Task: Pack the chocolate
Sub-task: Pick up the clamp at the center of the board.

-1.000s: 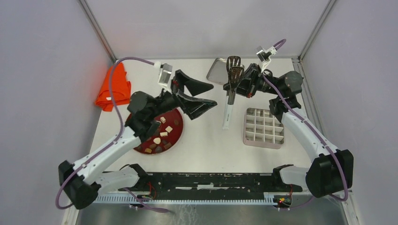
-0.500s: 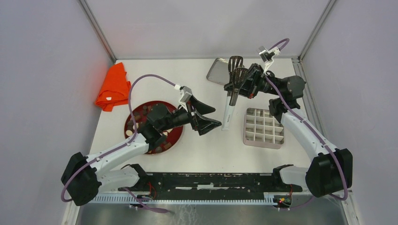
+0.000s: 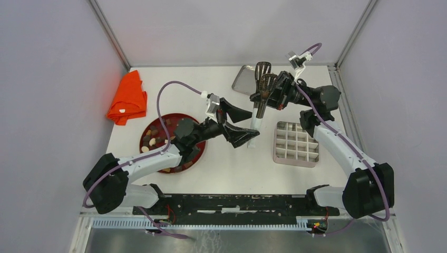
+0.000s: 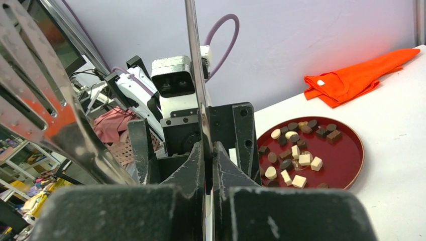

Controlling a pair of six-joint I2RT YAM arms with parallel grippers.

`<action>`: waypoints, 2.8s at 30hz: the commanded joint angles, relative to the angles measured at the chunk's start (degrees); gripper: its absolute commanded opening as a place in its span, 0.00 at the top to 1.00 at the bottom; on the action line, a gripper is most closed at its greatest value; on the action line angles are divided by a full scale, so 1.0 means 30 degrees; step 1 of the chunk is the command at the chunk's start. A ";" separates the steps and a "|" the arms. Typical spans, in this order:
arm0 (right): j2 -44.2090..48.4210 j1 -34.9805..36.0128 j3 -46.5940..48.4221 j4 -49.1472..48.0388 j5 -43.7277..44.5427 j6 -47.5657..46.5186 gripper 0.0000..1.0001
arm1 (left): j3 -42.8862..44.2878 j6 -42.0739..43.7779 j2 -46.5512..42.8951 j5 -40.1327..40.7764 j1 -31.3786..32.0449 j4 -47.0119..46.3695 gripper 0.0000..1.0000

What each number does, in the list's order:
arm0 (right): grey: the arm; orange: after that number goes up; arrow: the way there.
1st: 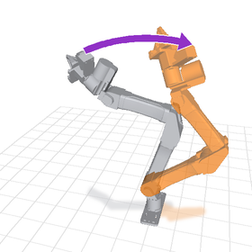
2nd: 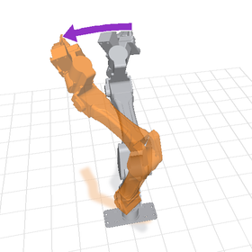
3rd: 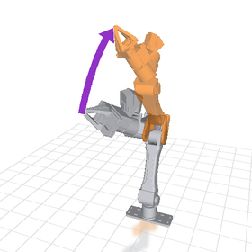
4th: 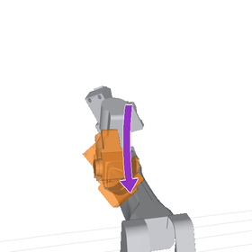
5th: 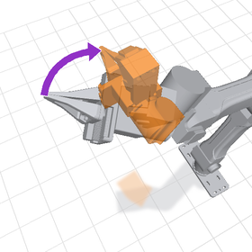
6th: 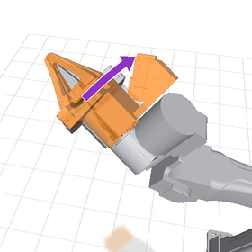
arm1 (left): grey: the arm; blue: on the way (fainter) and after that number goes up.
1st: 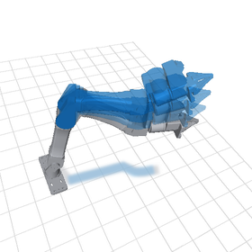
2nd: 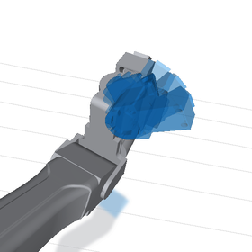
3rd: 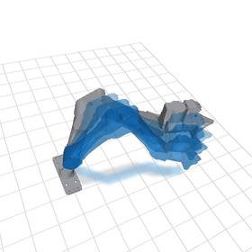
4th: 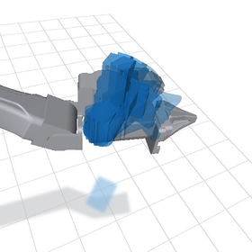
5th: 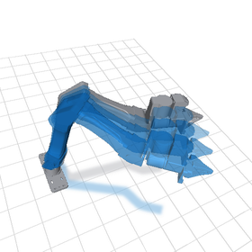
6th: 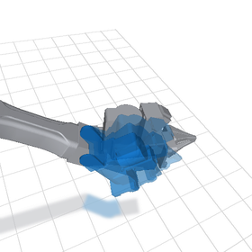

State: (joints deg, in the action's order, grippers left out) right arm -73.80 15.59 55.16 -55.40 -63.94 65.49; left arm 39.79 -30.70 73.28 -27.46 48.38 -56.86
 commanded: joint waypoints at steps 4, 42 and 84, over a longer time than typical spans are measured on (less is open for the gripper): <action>-0.0139 0.0346 0.0471 -0.1620 0.1539 0.1004 1.00 | 0.2127 -0.1914 0.2065 0.1721 0.0349 -0.4321 0.04; -0.0545 0.0327 -0.0295 -0.2104 0.3033 0.2012 1.00 | 0.2871 -0.3478 0.4547 0.2955 0.1268 -0.7934 0.15; -0.0654 0.0214 -0.0221 -0.1984 0.3066 0.2582 0.99 | 0.2967 -0.3152 0.4938 0.1918 0.1239 -0.8555 0.44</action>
State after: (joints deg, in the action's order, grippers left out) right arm -76.20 16.45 53.80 -59.92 -56.93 73.06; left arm 46.54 -40.27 88.55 -19.64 51.72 -79.31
